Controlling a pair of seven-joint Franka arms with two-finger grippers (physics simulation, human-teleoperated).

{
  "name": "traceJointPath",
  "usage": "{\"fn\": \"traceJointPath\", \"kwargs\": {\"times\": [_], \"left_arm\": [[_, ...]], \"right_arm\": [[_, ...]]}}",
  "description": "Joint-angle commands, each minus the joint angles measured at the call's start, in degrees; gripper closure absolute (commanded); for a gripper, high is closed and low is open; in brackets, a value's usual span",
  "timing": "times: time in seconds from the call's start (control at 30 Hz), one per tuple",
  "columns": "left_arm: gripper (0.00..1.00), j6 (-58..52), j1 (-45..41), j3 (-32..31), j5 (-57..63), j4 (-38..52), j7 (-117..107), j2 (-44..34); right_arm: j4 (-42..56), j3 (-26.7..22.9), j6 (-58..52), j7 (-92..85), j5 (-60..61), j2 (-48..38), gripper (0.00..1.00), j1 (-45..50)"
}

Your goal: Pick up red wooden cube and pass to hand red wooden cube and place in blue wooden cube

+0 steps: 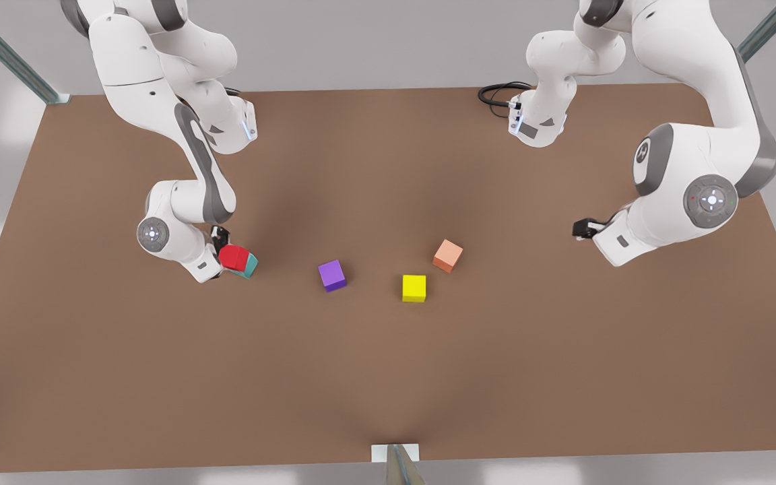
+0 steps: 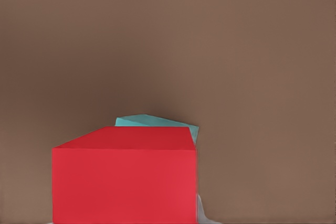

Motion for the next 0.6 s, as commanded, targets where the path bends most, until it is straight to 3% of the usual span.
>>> {"fn": "traceJointPath", "kwargs": {"times": [0.0,0.57], "left_arm": [[0.00,-0.09,0.25,0.07,-1.71,-0.02,-3.71,-0.04],[0.00,-0.18,0.60,0.16,-1.71,-0.02,-3.62,1.19]], "right_arm": [[0.05,-0.01,0.15,9.18,0.15,0.07,0.00,0.12],[0.93,0.17,-1.95,8.83,0.24,-1.16,0.00,0.12]]}}
